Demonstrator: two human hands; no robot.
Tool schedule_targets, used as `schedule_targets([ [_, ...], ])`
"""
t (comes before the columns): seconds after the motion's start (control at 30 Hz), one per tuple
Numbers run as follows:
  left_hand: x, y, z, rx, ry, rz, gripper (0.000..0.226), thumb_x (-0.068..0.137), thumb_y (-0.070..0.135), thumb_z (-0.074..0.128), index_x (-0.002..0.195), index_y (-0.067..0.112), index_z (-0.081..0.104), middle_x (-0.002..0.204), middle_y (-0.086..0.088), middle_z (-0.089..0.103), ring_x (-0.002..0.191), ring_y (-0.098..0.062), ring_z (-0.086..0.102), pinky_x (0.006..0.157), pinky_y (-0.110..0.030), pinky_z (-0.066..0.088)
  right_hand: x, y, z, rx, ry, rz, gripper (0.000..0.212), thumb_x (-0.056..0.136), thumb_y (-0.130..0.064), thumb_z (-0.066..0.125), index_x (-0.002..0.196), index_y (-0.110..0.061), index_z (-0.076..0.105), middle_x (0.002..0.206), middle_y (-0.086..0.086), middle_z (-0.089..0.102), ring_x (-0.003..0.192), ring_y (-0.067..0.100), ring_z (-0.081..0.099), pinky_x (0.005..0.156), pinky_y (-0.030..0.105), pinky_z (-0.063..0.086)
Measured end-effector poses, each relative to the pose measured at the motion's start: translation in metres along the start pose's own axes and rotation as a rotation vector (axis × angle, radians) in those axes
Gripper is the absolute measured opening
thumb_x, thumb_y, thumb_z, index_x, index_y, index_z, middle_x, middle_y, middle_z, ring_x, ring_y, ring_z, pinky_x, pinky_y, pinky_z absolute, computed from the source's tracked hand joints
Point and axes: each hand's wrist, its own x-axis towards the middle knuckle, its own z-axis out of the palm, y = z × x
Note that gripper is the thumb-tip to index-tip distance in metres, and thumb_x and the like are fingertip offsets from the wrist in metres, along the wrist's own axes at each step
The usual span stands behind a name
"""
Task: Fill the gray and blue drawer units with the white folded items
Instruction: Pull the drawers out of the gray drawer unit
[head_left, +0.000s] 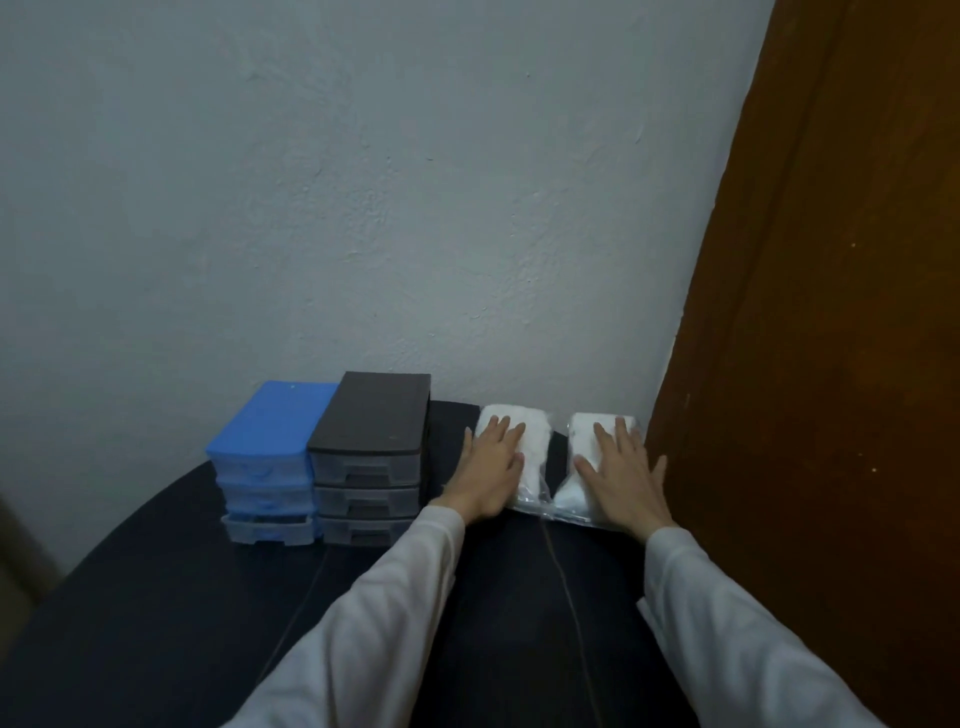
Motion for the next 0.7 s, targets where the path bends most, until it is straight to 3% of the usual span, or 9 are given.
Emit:
schedule_targets([
  [0.13,-0.019,0.009,-0.011,-0.181,0.088,0.071,0.047,0.098,0.012,0.039,0.144,0.01,0.03,0.153,-0.009,0.025,0.143,-0.019,0.018,0.114,-0.025,0.01,-0.014,-0.013,-0.017,0.206,0.061,-0.1,0.053,0.097,-0.034,0.041,0.146,-0.018,0.024,0.156,0.006,0.013,0.144,0.024,0.012,0.115,0.042,0.011],
  [0.23,-0.043,0.015,-0.029,-0.262,0.185,0.171,0.043,0.094,0.007,0.045,0.136,0.011,0.042,0.14,-0.005,0.044,0.13,-0.016,0.038,0.108,-0.021,0.025,-0.026,-0.032,-0.031,0.329,0.124,-0.217,0.049,0.094,-0.021,0.05,0.14,-0.014,0.035,0.149,0.007,0.031,0.137,0.021,0.028,0.11,0.032,0.023],
  [0.43,-0.079,-0.01,-0.091,-0.15,0.457,0.192,0.035,0.087,0.0,0.043,0.116,0.012,0.059,0.117,-0.006,0.061,0.111,-0.019,0.054,0.094,-0.03,0.041,-0.053,-0.099,-0.028,0.54,-0.029,-0.32,0.05,0.091,-0.014,0.054,0.138,-0.01,0.038,0.141,0.009,0.043,0.13,0.022,0.04,0.102,0.024,0.028],
  [0.5,-0.087,-0.023,-0.11,-0.035,0.45,0.117,0.039,0.088,0.0,0.041,0.122,0.012,0.056,0.125,-0.006,0.057,0.117,-0.021,0.05,0.095,-0.032,0.039,-0.062,-0.119,-0.022,0.603,-0.118,-0.311,0.053,0.094,-0.016,0.051,0.142,-0.009,0.031,0.145,0.01,0.039,0.133,0.022,0.037,0.103,0.023,0.028],
  [0.6,-0.093,-0.041,-0.12,0.154,0.308,0.029,0.042,0.092,0.004,0.039,0.133,0.011,0.049,0.14,-0.006,0.046,0.128,-0.024,0.042,0.103,-0.033,0.034,-0.073,-0.138,-0.012,0.654,-0.213,-0.281,0.058,0.095,-0.01,0.047,0.147,-0.009,0.022,0.15,0.01,0.03,0.137,0.022,0.031,0.108,0.023,0.024],
  [0.7,-0.1,-0.047,-0.116,0.223,0.194,-0.019,0.042,0.097,0.009,0.035,0.138,0.01,0.043,0.148,-0.008,0.037,0.135,-0.023,0.034,0.11,-0.031,0.027,-0.085,-0.146,-0.008,0.735,-0.281,-0.27,0.056,0.092,0.0,0.045,0.145,-0.008,0.026,0.146,0.009,0.038,0.133,0.02,0.039,0.107,0.024,0.03],
])
